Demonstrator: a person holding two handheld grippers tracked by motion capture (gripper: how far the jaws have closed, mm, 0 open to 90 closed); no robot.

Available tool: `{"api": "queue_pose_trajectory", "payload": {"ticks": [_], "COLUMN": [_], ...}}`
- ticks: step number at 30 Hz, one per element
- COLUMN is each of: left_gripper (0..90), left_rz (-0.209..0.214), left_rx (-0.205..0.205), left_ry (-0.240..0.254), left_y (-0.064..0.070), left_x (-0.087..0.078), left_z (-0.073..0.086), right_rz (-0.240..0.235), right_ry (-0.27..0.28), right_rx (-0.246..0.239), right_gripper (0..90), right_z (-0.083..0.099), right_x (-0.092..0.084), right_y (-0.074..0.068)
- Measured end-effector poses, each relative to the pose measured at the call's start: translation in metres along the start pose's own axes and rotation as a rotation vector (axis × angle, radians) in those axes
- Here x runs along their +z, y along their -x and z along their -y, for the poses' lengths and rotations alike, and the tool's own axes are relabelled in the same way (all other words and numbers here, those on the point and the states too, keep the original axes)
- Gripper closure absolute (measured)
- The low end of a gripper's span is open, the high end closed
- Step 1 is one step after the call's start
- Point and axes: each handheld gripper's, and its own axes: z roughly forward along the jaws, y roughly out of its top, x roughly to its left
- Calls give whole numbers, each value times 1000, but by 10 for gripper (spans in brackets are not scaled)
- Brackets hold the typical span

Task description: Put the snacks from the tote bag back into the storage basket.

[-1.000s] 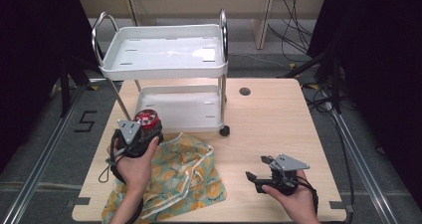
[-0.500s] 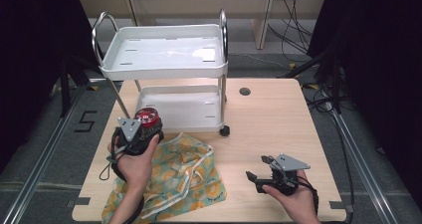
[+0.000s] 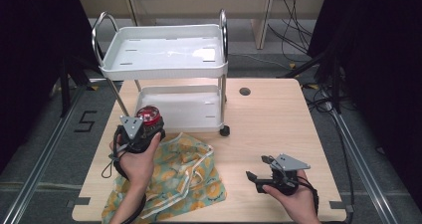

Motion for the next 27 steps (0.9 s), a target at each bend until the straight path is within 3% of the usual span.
{"api": "queue_pose_trajectory", "payload": {"ticks": [15, 16, 17, 21, 22, 27], "left_gripper": [254, 254, 254, 254, 254, 254], "left_rz": [-8, -9, -9, -14, -13, -15], "left_rx": [1, 0, 0, -3, -2, -3], "left_ry": [-1, -3, -2, 1, 0, 3], "left_y": [1, 1, 1, 1, 1, 1], "left_x": [6, 6, 7, 9, 9, 12], "left_z": [-3, -4, -4, -4, -4, -5], "right_rz": [-1, 0, 0, -1, -2, -2], "right_ry": [-2, -7, -2, -1, -8, -6], "right_rx": [-1, 21, 0, -3, 24, 17], "right_gripper": [227, 226, 226, 226, 226, 226], "right_z": [0, 0, 0, 0, 0, 0], "right_x": [0, 0, 0, 0, 0, 0], "right_y": [0, -2, 0, 0, -3, -2]}}
